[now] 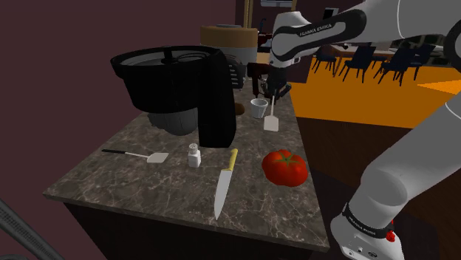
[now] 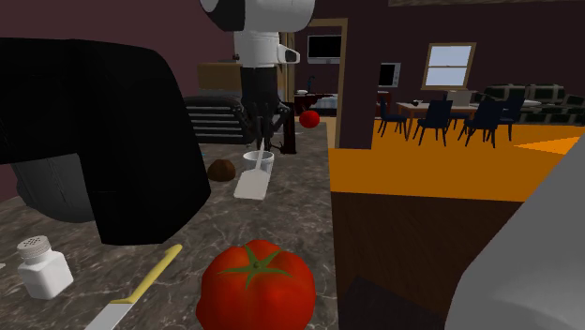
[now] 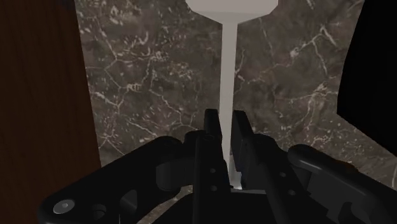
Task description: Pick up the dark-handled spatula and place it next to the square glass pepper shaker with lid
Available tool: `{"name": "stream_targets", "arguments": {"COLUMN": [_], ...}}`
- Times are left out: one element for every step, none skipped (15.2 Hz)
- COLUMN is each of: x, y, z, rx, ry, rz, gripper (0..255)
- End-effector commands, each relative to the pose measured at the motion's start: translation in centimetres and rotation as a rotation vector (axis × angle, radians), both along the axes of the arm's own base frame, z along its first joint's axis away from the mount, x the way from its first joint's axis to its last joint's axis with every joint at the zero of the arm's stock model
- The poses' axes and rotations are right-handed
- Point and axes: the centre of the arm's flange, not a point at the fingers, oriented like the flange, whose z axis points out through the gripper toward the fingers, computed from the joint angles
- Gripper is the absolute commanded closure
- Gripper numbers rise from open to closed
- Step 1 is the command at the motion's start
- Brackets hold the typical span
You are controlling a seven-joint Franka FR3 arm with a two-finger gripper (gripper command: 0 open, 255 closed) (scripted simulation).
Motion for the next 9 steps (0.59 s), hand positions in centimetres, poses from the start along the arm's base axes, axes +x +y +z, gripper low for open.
{"name": "stream_targets", "arguments": {"x": [-0.2,-0.2,-0.3,-0.4,-0.5,-0.6,-0.6,-0.7,-0.8], "y": [2.7,4.0,5.3,6.6,7.9,9.3,10.6,11.9,13.2], "z": [-0.1,0.0,0.0,0.0,0.0,0.0,0.0,0.0,0.0], "rx": [0.000,0.000,0.000,0.000,0.000,0.000,0.000,0.000,0.000], "ry": [0.000,0.000,0.000,0.000,0.000,0.000,0.000,0.000,0.000], "rz": [-0.001,-0.001,-0.001,-0.001,-0.001,-0.001,-0.001,-0.001,-0.001], "gripper": [255,255,255,255,255,255,255,255,255]}}
